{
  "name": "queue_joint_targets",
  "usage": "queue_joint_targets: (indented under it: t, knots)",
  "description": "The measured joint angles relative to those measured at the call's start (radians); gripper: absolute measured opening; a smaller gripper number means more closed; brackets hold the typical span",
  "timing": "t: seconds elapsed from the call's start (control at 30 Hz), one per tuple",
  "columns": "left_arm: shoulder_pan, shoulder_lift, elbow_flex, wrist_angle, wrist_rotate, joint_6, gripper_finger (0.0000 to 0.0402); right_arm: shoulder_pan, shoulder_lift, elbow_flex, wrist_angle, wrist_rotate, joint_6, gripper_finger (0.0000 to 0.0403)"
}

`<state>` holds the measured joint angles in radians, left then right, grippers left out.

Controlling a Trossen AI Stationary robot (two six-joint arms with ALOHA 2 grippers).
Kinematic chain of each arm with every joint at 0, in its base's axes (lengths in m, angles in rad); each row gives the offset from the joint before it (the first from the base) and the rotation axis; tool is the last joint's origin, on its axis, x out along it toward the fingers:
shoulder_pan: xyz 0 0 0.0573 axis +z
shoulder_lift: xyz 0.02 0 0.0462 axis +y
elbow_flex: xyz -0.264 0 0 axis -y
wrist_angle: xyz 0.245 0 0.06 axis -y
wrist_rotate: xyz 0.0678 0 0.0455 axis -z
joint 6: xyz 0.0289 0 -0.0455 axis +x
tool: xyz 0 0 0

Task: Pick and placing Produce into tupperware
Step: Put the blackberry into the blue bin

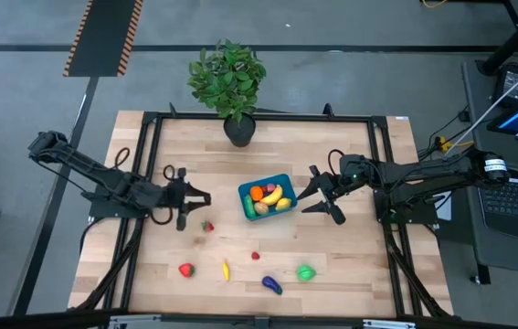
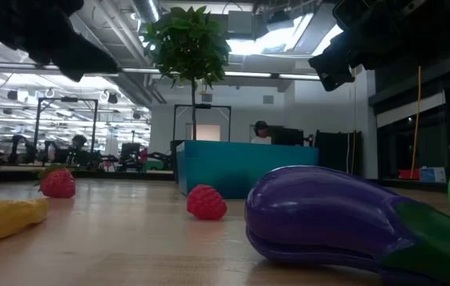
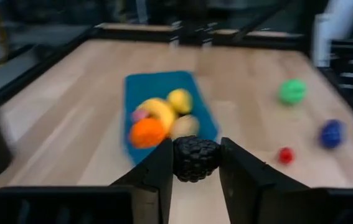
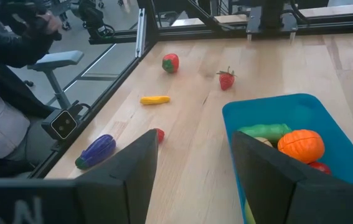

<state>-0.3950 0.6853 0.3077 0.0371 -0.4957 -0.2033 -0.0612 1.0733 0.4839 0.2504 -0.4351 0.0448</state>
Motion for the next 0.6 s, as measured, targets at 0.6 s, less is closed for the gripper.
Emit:
queue_joint_targets:
  t: [0.6]
  knots:
    - [0.0,0.004,0.0,0.136,0.222,0.108,0.0095,0.0,0.0,0.0,0.0,-0.001,0.0,0.0207]
